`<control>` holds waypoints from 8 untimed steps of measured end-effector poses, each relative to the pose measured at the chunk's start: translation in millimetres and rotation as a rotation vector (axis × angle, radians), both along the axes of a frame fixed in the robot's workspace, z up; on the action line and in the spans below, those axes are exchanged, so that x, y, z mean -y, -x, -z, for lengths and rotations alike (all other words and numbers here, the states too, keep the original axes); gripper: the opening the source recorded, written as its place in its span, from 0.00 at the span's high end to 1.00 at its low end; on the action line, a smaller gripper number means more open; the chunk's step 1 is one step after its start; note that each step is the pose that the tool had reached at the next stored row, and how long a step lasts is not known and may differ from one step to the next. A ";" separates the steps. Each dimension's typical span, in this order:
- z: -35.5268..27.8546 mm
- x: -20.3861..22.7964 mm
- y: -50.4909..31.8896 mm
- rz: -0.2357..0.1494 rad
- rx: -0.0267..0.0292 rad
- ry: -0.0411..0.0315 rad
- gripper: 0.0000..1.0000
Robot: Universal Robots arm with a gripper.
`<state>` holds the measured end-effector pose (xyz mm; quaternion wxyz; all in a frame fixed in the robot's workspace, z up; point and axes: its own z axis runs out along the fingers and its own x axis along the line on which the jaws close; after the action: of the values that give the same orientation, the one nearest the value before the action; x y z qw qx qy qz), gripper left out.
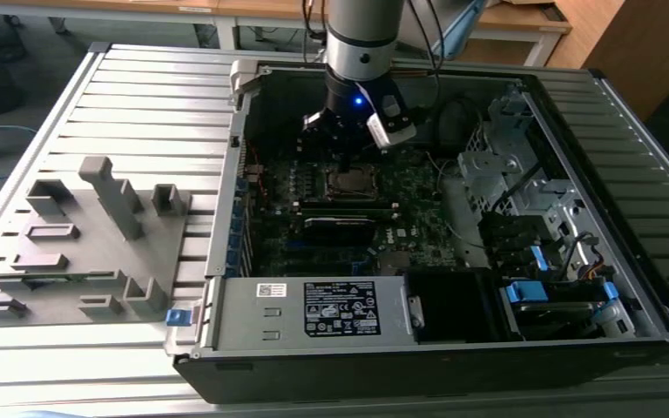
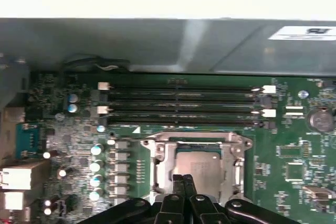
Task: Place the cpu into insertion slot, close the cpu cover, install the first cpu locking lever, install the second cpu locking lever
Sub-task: 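Close the cpu cover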
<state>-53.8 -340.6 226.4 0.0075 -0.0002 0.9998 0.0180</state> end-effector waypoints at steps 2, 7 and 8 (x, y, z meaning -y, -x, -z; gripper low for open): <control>0.0 0.0 -4.5 0.000 -0.0001 0.0000 0.89; 0.0 0.0 -16.0 0.000 -0.0003 0.0001 0.89; 0.0 0.0 -16.4 0.000 -0.0002 0.0001 0.89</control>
<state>-37.4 -340.6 226.4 0.0074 -0.0002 0.9998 0.0179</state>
